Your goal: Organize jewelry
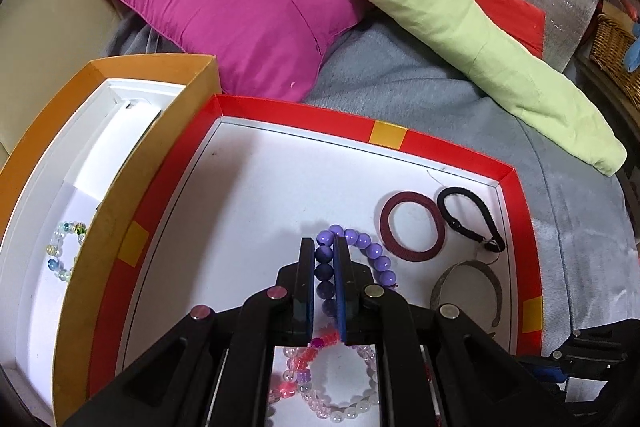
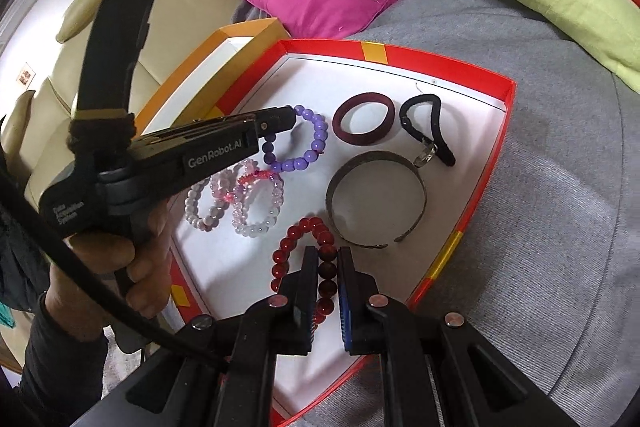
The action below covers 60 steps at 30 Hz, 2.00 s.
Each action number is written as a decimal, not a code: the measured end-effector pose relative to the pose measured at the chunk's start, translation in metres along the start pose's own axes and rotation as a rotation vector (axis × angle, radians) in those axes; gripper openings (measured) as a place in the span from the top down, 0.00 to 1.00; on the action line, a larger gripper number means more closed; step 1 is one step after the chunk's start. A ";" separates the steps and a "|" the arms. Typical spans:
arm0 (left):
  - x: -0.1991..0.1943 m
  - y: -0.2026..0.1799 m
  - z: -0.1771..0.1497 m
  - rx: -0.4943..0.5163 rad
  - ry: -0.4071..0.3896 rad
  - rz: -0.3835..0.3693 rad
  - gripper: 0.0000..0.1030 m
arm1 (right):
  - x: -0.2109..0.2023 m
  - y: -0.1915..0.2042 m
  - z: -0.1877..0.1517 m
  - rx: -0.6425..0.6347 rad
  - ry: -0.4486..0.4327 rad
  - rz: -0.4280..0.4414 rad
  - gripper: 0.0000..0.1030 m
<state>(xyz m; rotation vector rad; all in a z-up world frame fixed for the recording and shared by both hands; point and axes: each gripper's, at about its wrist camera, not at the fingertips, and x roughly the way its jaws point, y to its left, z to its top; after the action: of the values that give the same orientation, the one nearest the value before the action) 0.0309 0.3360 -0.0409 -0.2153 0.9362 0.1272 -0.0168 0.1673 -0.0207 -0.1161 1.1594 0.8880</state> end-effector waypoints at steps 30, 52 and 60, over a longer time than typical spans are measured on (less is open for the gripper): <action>-0.080 0.014 -0.009 -0.111 -0.128 0.151 0.30 | -0.057 0.012 0.002 -0.016 -0.120 -0.125 0.29; -0.198 -0.063 -0.115 -0.223 -0.252 0.289 0.03 | -0.150 0.029 -0.059 -0.185 -0.191 -0.312 0.01; -0.196 -0.071 -0.124 -0.232 -0.224 0.274 0.03 | -0.151 0.037 -0.066 -0.216 -0.169 -0.305 0.01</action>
<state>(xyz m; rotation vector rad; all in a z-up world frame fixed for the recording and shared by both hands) -0.1670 0.2348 0.0554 -0.2801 0.7225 0.5042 -0.1073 0.0759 0.0886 -0.3772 0.8580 0.7329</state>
